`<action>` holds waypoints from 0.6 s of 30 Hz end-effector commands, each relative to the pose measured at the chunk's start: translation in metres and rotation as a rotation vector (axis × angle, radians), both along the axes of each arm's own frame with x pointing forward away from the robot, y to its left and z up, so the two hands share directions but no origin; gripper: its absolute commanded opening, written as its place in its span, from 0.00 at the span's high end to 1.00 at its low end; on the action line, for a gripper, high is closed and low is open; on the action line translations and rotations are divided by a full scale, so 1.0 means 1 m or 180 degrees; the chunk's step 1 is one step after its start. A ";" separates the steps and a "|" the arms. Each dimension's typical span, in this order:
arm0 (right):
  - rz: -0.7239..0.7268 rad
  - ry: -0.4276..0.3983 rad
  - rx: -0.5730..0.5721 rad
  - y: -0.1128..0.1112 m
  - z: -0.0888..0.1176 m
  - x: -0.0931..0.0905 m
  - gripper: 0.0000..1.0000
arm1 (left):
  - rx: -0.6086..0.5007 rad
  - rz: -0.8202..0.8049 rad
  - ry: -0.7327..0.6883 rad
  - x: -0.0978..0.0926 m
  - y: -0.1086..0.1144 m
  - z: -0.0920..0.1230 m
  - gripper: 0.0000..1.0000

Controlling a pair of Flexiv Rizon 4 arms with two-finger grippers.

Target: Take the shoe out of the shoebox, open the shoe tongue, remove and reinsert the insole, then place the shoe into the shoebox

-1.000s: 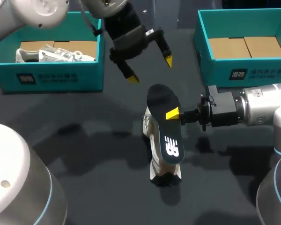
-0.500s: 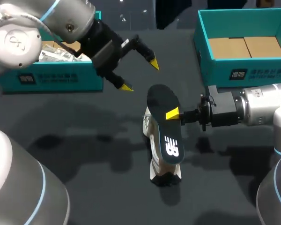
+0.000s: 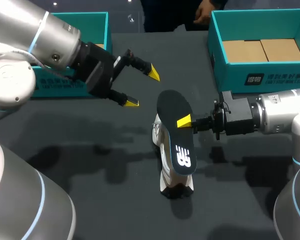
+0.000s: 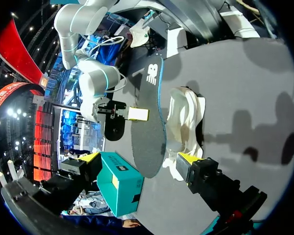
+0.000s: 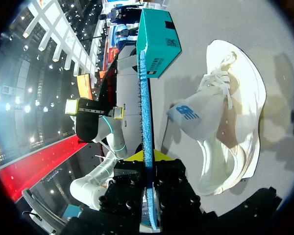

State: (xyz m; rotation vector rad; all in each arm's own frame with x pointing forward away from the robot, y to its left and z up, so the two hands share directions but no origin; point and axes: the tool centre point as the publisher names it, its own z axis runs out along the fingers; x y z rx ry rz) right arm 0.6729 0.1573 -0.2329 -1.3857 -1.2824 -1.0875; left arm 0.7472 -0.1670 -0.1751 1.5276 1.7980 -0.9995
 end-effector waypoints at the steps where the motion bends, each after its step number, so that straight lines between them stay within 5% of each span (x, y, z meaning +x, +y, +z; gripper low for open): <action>1: -0.0010 -0.0001 -0.0008 0.001 0.000 -0.001 1.00 | -0.0975 0.0234 -0.0092 -0.009 0.014 -0.002 0.00; 18: -0.0010 -0.0001 -0.0008 0.001 0.000 -0.001 1.00 | -0.1117 0.0309 -0.0178 -0.009 0.024 -0.012 0.00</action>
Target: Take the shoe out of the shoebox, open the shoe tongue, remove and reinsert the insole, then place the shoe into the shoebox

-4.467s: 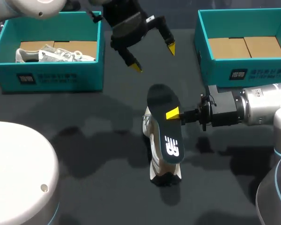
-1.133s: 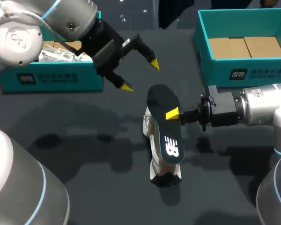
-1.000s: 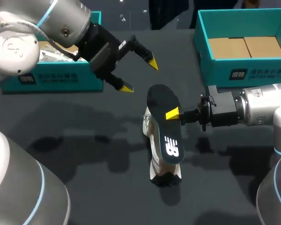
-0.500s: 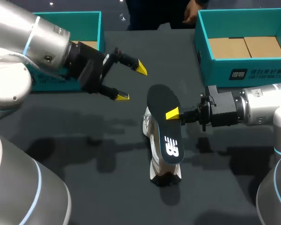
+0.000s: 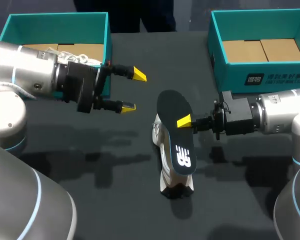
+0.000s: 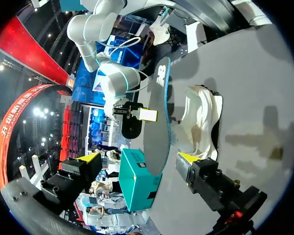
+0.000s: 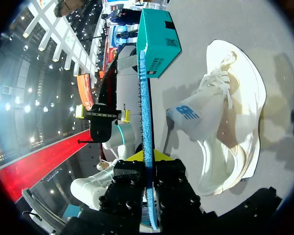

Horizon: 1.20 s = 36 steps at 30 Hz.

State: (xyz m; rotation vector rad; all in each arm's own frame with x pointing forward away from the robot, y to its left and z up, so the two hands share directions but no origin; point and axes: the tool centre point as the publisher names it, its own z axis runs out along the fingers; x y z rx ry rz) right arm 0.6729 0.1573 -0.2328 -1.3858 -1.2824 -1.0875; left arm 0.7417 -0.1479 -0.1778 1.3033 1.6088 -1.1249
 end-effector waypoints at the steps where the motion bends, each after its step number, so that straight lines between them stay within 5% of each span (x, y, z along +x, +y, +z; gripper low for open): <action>1: -0.0010 -0.0001 -0.0008 0.001 0.000 -0.001 1.00 | -0.0302 0.0134 -0.0068 -0.003 0.006 -0.010 0.00; 26: -0.0053 -0.0002 0.0040 0.002 0.001 -0.001 1.00 | -0.0528 0.0421 -0.0215 -0.005 0.020 -0.027 0.00; 36: -0.0146 0.0149 0.0152 0.008 0.006 0.006 1.00 | -0.0496 0.0397 -0.0380 -0.010 0.003 -0.038 0.00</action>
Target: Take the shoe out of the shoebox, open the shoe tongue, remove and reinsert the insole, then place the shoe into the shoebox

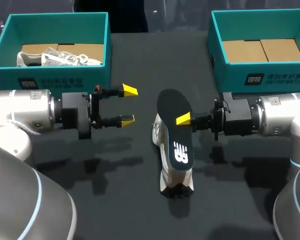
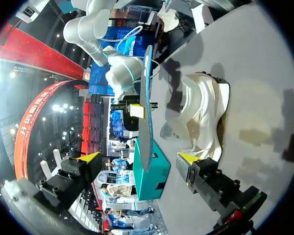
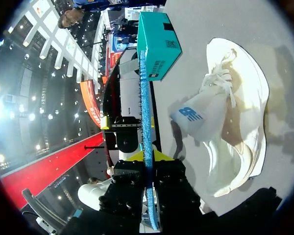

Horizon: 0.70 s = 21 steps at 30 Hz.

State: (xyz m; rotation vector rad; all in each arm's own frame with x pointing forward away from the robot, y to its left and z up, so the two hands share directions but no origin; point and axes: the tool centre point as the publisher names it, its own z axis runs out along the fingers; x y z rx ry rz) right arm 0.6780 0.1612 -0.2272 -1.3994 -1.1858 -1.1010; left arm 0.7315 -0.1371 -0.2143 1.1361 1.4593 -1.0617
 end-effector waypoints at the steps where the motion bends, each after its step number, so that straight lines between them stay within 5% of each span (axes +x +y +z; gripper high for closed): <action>1: -0.0008 -0.0009 -0.0012 0.004 0.000 0.001 1.00 | 0.0008 0.0026 -0.0003 0.001 -0.008 -0.001 0.00; 16: 0.0020 -0.0057 0.0165 0.017 0.005 0.004 1.00 | -0.0052 -0.0047 0.0110 -0.007 -0.034 -0.008 0.00; 21: -0.0005 -0.0093 0.0251 0.023 0.008 0.003 1.00 | -0.0101 -0.0069 0.0150 -0.006 -0.046 -0.011 0.20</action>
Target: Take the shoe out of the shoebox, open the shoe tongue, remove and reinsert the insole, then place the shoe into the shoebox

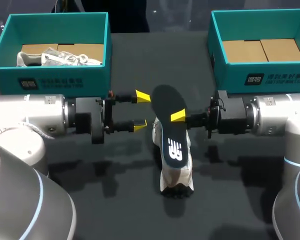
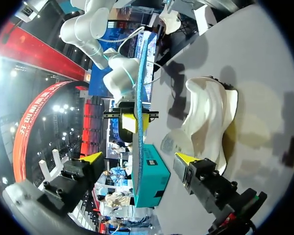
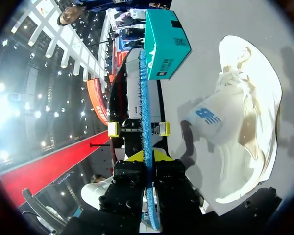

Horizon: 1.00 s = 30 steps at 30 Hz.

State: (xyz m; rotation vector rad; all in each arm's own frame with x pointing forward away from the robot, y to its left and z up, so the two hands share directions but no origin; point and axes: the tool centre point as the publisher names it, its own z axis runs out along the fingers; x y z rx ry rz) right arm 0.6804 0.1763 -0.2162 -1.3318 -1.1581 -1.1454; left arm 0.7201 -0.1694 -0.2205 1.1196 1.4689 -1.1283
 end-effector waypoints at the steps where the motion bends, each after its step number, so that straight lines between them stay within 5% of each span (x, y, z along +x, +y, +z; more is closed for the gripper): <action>1: -0.0054 -0.0026 0.0032 0.009 -0.003 0.000 1.00 | -0.0037 0.0008 0.0001 0.005 -0.016 -0.005 0.22; 7: -0.0137 -0.0050 0.0013 0.012 -0.002 -0.003 1.00 | -0.0088 0.0007 0.0005 0.004 -0.024 -0.006 0.30; 12: -0.0169 -0.0070 0.0016 0.014 0.000 -0.004 1.00 | -0.0108 0.0049 -0.0033 0.011 -0.034 -0.008 0.52; 30: -0.0239 -0.0032 -0.0001 0.017 0.001 -0.004 1.00 | -0.0179 0.0068 -0.0102 0.010 -0.049 -0.010 0.62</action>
